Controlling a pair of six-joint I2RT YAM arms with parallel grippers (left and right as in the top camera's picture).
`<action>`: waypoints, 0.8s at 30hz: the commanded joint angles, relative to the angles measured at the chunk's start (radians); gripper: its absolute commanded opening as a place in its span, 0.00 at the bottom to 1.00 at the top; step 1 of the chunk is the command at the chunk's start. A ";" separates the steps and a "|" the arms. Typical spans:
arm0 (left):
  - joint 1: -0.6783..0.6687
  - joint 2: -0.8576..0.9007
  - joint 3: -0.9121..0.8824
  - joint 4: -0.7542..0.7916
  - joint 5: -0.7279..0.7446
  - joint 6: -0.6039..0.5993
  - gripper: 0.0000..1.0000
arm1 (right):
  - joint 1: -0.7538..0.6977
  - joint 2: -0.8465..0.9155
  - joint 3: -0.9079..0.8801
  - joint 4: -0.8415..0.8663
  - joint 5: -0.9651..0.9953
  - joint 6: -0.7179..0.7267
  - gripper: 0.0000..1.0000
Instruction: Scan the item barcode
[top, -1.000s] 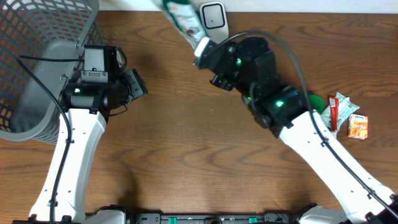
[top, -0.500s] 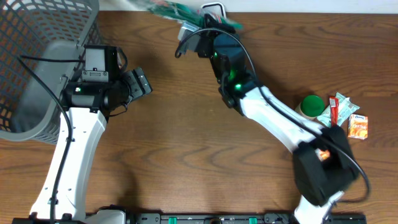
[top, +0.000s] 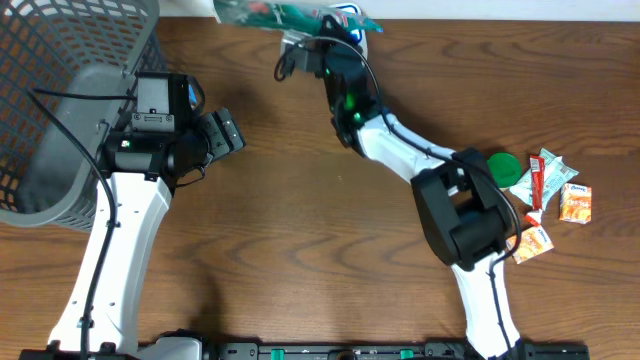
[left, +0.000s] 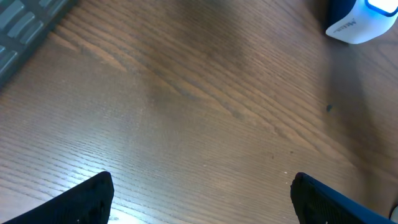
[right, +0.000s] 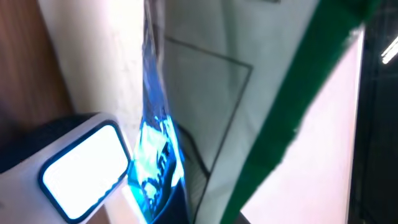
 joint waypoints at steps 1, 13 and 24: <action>0.000 0.008 0.002 -0.003 -0.010 0.006 0.92 | -0.014 0.034 0.117 -0.058 0.019 0.018 0.01; 0.000 0.008 0.002 -0.003 -0.010 0.006 0.92 | -0.034 0.058 0.146 -0.169 0.008 0.184 0.01; 0.000 0.008 0.002 -0.003 -0.010 0.006 0.92 | -0.089 -0.150 0.148 -0.386 -0.082 0.638 0.01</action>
